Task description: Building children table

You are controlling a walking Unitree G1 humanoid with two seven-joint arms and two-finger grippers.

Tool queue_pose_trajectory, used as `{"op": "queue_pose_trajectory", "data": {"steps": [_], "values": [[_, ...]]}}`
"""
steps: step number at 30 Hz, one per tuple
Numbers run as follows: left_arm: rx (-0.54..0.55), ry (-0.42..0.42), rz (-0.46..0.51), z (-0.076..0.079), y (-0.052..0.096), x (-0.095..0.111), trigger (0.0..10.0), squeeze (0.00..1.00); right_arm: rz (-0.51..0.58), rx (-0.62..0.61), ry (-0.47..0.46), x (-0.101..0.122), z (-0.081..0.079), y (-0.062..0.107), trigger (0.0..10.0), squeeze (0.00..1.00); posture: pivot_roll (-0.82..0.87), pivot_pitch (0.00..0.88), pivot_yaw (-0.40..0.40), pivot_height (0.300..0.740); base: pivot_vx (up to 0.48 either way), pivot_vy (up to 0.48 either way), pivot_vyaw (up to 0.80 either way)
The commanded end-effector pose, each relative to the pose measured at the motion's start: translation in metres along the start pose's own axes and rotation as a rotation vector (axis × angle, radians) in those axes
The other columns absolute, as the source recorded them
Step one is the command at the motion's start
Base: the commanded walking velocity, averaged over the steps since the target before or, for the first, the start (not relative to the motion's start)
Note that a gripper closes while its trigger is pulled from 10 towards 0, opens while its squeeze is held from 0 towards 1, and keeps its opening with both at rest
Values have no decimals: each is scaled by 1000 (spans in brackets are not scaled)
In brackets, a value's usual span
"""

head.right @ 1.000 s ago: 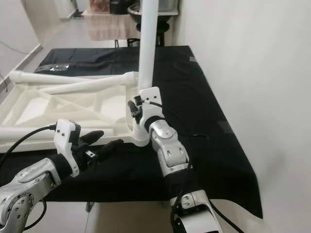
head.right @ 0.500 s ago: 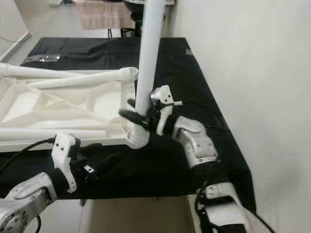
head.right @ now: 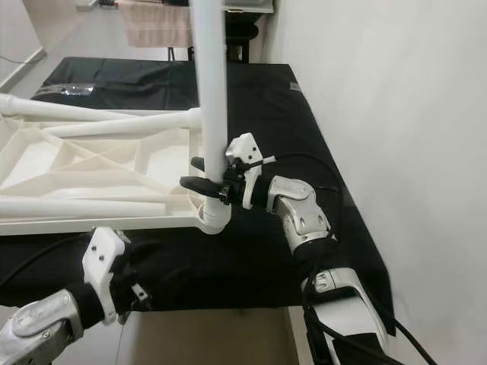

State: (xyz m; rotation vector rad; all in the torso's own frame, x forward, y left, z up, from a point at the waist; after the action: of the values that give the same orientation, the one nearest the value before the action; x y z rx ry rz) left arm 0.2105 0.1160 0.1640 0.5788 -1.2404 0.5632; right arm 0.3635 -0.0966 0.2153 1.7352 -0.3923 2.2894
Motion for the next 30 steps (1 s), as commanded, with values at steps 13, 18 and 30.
{"op": "queue_pose_trajectory", "data": {"steps": [13, 18, 30], "values": [[-82, -82, -74, 21, 32, -2, 10000, 0, 176, 124, -89, 16, -5, -32, 10000, 0, 70, 287, -58, 740, 0, 0, 0], [-73, -42, -82, 27, 42, -4, 10000, 0, 184, 150, -52, 23, -2, -35, 10000, 0, 96, 317, -56, 740, 0, 0, 0], [-105, 44, -65, 52, 60, -1, 10000, 0, 134, 327, 67, 40, 10, -11, 10000, 0, 116, 373, -58, 740, 0, 0, 0]]}}
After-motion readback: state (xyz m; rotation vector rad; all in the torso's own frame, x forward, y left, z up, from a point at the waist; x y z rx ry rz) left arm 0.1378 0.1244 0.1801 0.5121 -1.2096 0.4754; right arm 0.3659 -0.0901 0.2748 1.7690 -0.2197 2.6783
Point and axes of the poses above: a point about 5 cm out from each wrist's last joint towards the gripper, its own y axis pointing back from the gripper into the wrist, its own x axis along the axis of the wrist's last joint, z = x × y, the point moved 1 cm from there along -y, pointing out of the wrist towards the gripper, and after that the axes turned 10 degrees about y, right-handed, at the moved point
